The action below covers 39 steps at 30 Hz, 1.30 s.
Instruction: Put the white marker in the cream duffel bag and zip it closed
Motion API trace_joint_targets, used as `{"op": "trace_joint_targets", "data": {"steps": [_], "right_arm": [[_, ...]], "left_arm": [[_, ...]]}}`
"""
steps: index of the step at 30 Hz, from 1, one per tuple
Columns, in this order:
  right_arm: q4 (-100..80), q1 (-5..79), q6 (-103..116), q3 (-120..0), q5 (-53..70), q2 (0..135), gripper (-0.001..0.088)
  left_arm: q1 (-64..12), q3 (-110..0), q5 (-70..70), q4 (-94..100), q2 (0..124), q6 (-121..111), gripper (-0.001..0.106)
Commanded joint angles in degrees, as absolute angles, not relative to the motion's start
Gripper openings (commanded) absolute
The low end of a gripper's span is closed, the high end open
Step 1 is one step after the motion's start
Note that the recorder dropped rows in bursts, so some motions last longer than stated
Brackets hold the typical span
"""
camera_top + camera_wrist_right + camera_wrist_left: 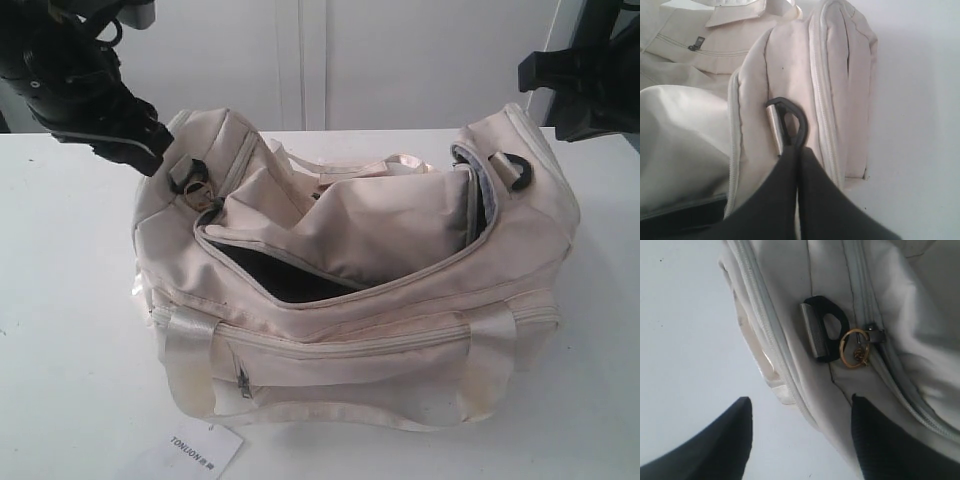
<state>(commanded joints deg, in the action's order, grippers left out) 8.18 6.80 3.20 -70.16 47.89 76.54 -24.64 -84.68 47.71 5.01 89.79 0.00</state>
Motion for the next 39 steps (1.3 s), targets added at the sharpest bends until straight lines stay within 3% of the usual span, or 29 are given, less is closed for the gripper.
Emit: {"op": "trace_joint_targets", "data": {"steps": [15,19,27,39], "right_arm": [[8.3,6.8,3.2,-70.2,47.9,76.5,0.0000],[8.3,6.8,3.2,-70.2,47.9,76.5,0.0000],[8.4,6.8,3.2,-70.2,47.9,76.5,0.0000],[9.6,6.8,3.2,-70.2,47.9,76.5,0.0000]], "left_arm": [[-24.6,-84.7,49.7,3.4,94.1,0.0,0.061],[-24.6,-84.7,49.8,1.4,94.4,0.0,0.045],[-24.6,-84.7,49.9,0.0,94.4,0.0,0.002],[-24.6,-84.7,48.5,-2.8,92.0,0.0,0.000]]}}
